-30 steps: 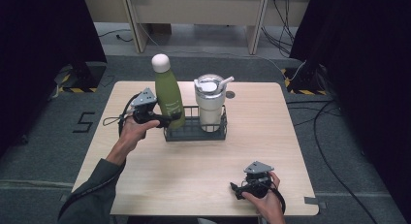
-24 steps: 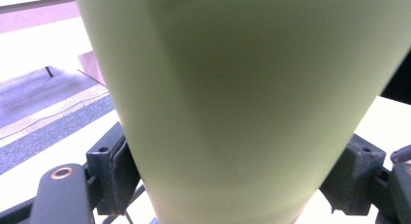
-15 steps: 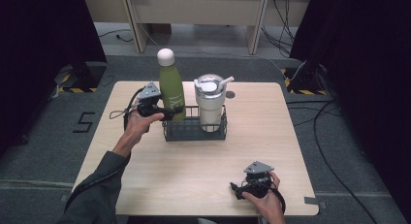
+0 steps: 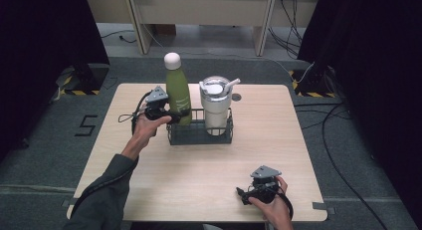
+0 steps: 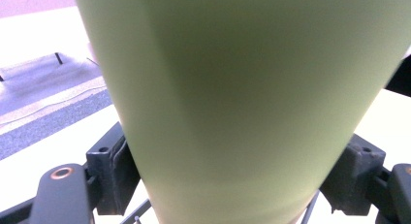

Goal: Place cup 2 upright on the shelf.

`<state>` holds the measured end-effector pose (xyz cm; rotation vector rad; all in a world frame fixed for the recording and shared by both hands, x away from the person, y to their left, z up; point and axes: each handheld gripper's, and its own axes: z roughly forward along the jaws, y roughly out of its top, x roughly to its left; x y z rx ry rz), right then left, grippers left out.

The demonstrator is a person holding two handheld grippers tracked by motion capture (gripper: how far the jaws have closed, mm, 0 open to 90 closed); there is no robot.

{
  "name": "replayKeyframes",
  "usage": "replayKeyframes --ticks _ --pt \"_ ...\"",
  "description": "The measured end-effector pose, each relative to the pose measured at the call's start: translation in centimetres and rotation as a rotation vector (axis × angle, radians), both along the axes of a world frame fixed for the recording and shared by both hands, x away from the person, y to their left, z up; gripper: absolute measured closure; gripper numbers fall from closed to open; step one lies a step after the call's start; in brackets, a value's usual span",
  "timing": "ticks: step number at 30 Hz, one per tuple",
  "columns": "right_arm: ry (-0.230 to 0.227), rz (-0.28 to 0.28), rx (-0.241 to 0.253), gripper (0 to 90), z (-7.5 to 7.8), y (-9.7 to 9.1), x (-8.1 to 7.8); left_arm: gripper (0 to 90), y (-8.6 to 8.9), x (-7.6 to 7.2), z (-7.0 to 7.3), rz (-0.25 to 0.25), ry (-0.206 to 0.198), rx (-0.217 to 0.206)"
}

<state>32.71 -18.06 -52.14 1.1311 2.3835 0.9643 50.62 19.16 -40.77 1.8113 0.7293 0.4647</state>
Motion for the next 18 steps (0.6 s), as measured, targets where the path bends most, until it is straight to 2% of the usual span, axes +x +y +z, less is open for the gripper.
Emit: replayKeyframes --ticks 18 --pt "0.000 0.000 0.001 0.3 0.0 0.0 0.0 20.6 -0.5 0.3 -2.1 0.011 0.011 0.037"
